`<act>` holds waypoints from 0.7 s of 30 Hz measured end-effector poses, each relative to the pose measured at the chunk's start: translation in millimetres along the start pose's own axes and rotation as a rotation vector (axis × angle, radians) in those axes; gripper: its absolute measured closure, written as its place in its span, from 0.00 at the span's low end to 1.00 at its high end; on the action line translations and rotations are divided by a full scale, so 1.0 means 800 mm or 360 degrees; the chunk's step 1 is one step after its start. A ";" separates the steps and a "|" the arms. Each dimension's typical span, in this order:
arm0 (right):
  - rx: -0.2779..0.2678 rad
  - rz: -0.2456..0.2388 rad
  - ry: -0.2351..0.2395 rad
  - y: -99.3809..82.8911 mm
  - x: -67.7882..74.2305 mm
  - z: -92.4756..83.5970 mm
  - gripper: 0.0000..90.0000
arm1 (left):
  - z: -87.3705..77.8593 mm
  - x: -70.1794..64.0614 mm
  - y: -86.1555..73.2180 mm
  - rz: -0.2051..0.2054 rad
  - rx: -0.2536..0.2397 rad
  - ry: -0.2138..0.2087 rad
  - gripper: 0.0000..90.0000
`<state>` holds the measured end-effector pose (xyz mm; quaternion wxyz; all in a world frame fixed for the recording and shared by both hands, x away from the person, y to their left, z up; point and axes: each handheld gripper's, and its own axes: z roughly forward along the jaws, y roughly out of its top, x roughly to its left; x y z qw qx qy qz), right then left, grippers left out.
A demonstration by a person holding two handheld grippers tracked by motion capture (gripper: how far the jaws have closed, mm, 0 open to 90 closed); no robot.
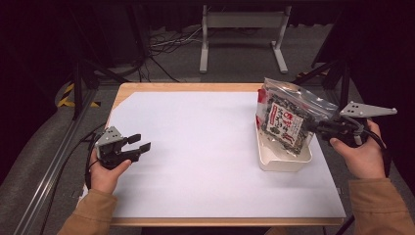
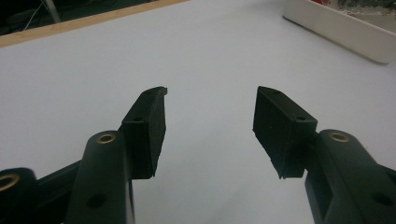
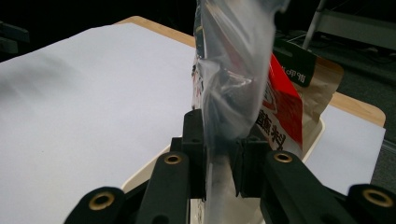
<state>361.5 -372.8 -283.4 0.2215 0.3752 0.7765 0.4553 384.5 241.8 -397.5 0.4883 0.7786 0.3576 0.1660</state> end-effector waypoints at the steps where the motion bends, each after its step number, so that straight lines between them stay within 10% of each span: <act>1: 0.0001 -0.0001 0.0001 -0.002 -0.001 0.001 0.86 | 0.000 -0.001 0.000 -0.0010 0.0005 -0.0002 0.50; 21: 0.0021 0.0063 -0.0048 -0.032 -0.003 0.014 0.86 | -0.001 -0.001 0.000 0.0011 0.0007 -0.0002 0.49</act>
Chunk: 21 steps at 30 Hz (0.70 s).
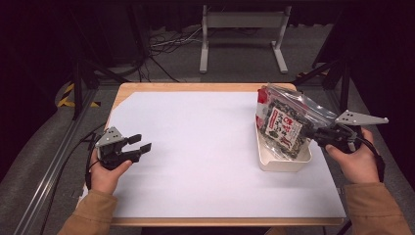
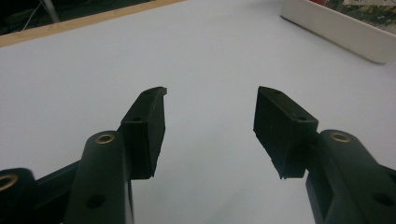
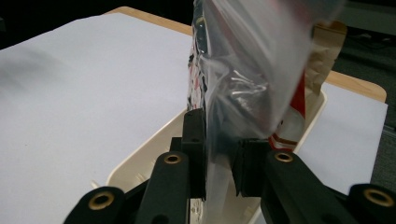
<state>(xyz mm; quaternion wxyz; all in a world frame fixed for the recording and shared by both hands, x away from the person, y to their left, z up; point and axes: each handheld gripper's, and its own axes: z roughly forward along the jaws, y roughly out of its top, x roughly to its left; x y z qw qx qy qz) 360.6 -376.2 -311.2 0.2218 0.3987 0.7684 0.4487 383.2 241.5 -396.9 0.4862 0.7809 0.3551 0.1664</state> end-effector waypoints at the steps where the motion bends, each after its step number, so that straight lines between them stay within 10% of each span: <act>1: -0.0006 0.0013 -0.0003 -0.003 -0.003 0.000 0.85 | 0.000 0.000 0.000 -0.0004 0.0001 0.0000 0.49; 16: -0.0206 0.0081 -0.0016 -0.009 -0.014 0.004 0.80 | -0.008 0.001 -0.007 -0.0040 -0.0002 0.0000 0.48; 21: -0.0236 0.0064 -0.0066 -0.009 -0.014 0.004 0.60 | -0.012 0.000 -0.009 -0.0053 -0.0005 0.0002 0.46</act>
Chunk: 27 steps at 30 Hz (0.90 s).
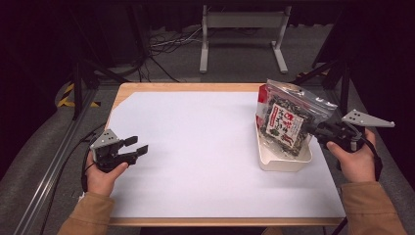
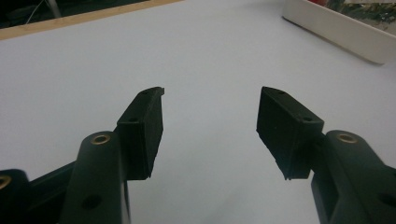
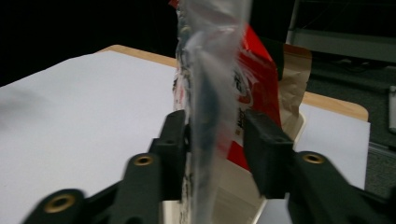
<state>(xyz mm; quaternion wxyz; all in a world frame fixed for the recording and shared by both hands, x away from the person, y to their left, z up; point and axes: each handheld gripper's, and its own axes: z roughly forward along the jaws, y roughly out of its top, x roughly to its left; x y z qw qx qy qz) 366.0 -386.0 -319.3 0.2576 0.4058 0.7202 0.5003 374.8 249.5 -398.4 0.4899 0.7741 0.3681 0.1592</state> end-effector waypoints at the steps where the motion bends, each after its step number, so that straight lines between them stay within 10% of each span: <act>1: -0.0011 0.0005 -0.0019 -0.001 0.001 -0.001 0.56 | 0.000 0.000 0.000 0.0004 -0.0004 0.0001 0.46; 18: -0.0040 -0.0069 -0.0134 -0.012 0.063 -0.052 0.41 | -0.031 -0.035 -0.004 0.0083 -0.0049 -0.0057 0.44; 27: -0.0067 -0.0194 0.0032 -0.023 0.097 -0.051 0.38 | -0.040 -0.045 -0.008 0.0117 -0.0060 -0.0096 0.44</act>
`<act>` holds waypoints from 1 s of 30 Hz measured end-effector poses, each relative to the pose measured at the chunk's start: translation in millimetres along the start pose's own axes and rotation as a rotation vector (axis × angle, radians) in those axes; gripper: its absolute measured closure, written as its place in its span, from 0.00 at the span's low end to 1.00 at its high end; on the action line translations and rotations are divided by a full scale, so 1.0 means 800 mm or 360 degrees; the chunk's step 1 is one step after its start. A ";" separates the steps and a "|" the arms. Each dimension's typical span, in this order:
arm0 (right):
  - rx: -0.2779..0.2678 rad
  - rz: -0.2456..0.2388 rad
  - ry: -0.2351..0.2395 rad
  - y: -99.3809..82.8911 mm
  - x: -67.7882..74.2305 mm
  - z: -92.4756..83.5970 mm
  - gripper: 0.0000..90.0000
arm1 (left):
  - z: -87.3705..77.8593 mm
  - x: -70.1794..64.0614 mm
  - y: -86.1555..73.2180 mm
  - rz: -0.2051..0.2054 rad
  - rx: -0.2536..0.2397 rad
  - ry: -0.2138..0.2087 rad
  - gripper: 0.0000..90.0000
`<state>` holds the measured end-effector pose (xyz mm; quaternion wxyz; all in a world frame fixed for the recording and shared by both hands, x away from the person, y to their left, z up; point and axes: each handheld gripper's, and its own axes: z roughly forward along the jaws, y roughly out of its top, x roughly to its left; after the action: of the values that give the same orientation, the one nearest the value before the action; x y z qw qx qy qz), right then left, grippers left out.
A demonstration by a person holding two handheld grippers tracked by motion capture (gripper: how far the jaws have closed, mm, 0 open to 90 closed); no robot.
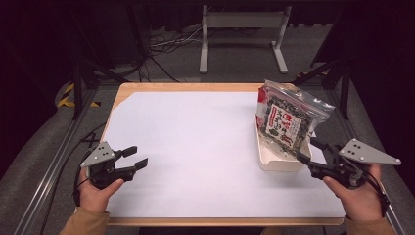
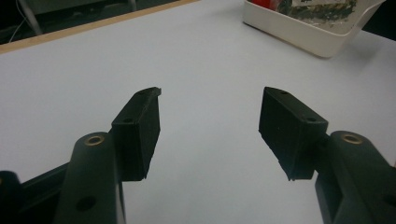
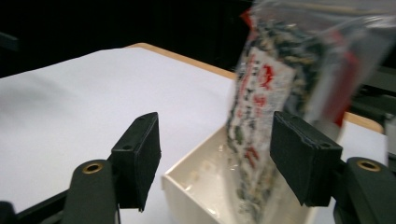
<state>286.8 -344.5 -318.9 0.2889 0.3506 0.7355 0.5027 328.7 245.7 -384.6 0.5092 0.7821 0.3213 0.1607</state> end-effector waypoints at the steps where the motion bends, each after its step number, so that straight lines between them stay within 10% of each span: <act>1: -0.0002 -0.0004 0.0024 -0.002 0.003 0.003 0.38 | 0.000 -0.001 -0.001 -0.0008 -0.0004 -0.0002 0.44; 30: 0.0102 -0.0039 0.0404 -0.054 0.064 0.107 0.33 | 0.007 -0.001 -0.012 0.0030 -0.0009 -0.0087 0.42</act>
<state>313.9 -268.0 -391.5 0.1882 0.2843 0.7860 0.5156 328.0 243.9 -395.1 0.5185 0.7878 0.2994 0.1448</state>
